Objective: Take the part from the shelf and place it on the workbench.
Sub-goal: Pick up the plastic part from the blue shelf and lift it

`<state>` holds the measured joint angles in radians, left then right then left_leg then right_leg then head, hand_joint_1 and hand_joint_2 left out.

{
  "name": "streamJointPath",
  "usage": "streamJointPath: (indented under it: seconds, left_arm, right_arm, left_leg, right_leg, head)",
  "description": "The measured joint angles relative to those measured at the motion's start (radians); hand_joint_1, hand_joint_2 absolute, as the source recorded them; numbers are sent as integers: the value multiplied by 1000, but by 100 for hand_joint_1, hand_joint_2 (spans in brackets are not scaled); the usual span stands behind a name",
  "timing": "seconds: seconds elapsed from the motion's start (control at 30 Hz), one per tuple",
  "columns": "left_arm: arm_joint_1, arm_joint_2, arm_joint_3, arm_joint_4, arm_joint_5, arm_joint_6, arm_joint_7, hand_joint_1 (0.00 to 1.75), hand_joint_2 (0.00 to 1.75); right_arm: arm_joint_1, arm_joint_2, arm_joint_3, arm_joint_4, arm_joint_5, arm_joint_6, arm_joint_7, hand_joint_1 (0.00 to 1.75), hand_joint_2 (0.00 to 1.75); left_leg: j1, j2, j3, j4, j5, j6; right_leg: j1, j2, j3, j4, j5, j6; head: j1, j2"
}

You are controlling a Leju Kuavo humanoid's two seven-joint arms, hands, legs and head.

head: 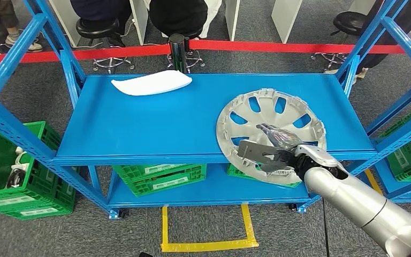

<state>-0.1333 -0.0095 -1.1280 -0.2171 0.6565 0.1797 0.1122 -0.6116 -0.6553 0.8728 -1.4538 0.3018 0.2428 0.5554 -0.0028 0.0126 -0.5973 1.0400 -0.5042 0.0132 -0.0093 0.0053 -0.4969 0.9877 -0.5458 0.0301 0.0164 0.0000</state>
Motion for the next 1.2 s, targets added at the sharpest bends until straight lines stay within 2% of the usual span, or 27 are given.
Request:
streamJointPath:
  seconds: [0.4, 0.5, 0.7, 0.9, 1.03, 1.2]
  left_arm:
    - [2, -2, -1, 0, -5, -3, 7, 0, 0]
    - [2, -3, -1, 0, -6, -6, 12, 0, 0]
    - [2, -4, -1, 0, -6, -6, 17, 0, 0]
    - [2, -8, -1, 0, -7, 3, 17, 0, 0]
    - [2, -8, -1, 0, -7, 6, 19, 0, 0]
    - [3, -8, -1, 0, -8, 5, 23, 0, 0]
  right_arm:
    - [-30, 7, 36, 39, -19, -15, -8, 0, 175]
    - [-35, 9, 41, 46, -5, -56, -32, 0, 175]
    - [-44, 19, 41, 55, 79, -141, -65, 0, 175]
    - [-37, 34, 26, 53, 278, -255, -105, 0, 175]
    - [-27, 45, 5, 39, 297, -264, -109, 0, 175]
    - [-14, 62, -14, 11, 228, -224, -112, 0, 175]
  left_leg:
    - [0, -7, -1, 0, 1, -2]
    - [0, -8, -1, 0, 2, -2]
    - [0, -7, -1, 0, 2, -2]
    - [0, -6, -1, 0, 2, -2]
    - [0, -5, -1, 0, 2, -2]
    - [0, -2, -1, 0, 2, -2]
  right_leg:
    - [0, -2, 0, 0, 0, 0]
    - [0, -3, 0, 0, 0, 0]
    - [0, -3, 0, 0, 0, 0]
    - [0, -3, 0, 0, 0, 0]
    - [0, -3, 0, 0, 0, 0]
    - [0, -3, 0, 0, 0, 0]
  head:
    - [0, 0]
    - [0, 0]
    - [0, 0]
    - [0, 0]
    - [0, 0]
    - [0, 0]
